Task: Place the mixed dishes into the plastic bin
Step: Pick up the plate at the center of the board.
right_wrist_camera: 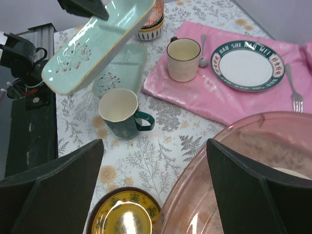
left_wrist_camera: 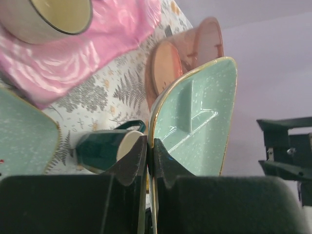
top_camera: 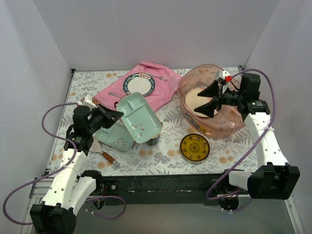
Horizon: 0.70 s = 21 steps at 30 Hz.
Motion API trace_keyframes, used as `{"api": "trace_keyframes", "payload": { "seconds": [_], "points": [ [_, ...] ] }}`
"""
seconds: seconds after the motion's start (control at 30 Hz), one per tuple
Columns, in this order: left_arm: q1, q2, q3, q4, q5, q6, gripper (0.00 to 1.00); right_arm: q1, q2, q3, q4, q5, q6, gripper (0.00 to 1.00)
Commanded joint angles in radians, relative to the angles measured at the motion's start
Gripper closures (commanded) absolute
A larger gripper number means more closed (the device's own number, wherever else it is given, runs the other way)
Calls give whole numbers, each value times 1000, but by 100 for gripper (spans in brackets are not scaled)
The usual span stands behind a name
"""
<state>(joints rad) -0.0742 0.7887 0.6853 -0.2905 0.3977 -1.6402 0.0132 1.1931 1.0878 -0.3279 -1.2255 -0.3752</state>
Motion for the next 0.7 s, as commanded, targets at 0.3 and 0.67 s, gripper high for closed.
{"api": "trace_keyframes", "payload": {
  "seconds": [0.3, 0.67],
  "points": [
    [-398, 151, 115, 284, -218, -83, 100, -4, 25, 138, -151, -88, 246, 12],
    [-575, 366, 255, 370, -307, -40, 100, 160, -6, 61, -160, 240, 418, 16]
  ]
}}
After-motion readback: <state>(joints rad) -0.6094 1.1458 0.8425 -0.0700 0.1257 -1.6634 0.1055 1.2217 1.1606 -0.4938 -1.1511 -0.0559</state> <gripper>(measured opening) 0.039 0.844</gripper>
